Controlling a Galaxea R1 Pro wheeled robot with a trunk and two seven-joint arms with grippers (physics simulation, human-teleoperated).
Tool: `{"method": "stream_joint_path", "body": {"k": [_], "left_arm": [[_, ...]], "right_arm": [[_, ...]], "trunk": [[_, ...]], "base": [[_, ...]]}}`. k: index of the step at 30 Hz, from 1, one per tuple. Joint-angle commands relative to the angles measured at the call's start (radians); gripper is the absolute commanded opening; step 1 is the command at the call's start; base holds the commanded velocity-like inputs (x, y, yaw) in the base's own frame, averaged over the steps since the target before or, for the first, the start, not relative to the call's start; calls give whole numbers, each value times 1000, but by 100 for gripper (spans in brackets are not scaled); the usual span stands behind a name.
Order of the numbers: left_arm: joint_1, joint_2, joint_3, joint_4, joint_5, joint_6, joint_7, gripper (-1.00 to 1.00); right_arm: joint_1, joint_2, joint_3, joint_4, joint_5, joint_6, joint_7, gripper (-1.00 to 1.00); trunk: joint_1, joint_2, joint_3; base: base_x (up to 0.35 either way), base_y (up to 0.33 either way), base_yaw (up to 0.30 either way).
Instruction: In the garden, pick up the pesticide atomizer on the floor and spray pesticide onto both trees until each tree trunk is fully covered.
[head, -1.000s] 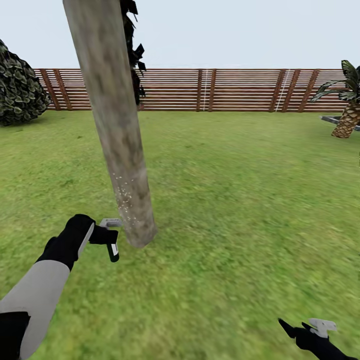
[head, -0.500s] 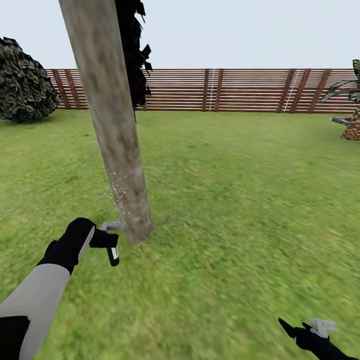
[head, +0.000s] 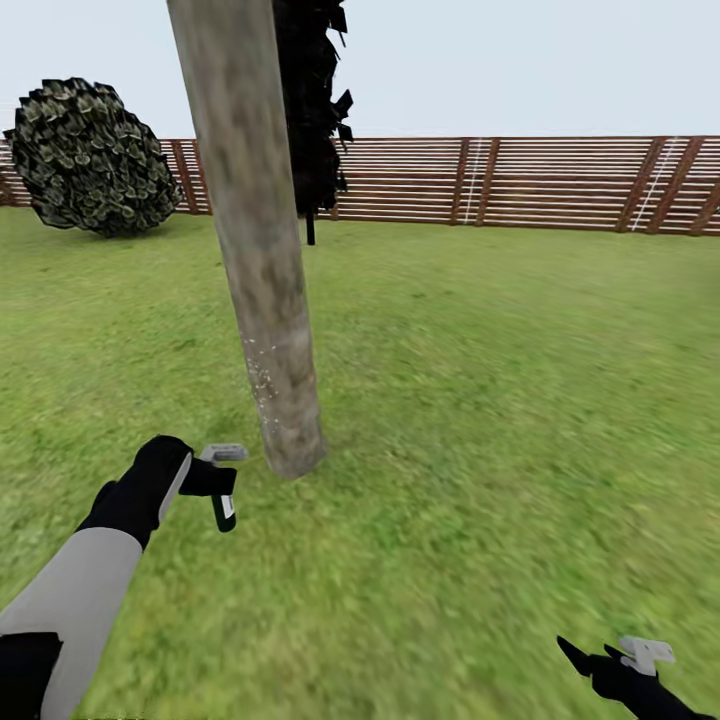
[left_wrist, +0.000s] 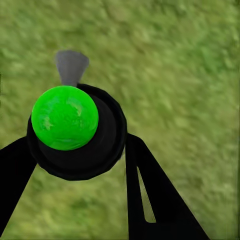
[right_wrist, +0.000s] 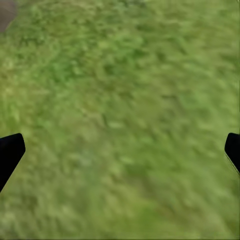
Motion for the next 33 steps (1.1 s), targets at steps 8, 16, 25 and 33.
{"method": "stream_joint_path", "body": {"k": [8, 16, 25, 33], "left_arm": [[0, -7, 0, 0, -2, -1, 1, -100], [0, -15, 0, 0, -5, -1, 2, -100], [0, -16, 2, 0, -6, -1, 3, -100], [0, -15, 3, 0, -7, -1, 4, -100]], "right_arm": [[0, 0, 0, 0, 0, 0, 0, 100], [0, 0, -1, 0, 0, 0, 0, 100], [0, 0, -2, -1, 0, 0, 0, 100], [0, 0, -2, -2, 0, 0, 0, 100]], "trunk": [[0, 0, 0], [0, 0, 0], [0, 0, 0], [0, 0, 0]], "base": [[174, -236, 124], [17, -267, 2], [-8, -273, 42], [152, -267, 262]]}}
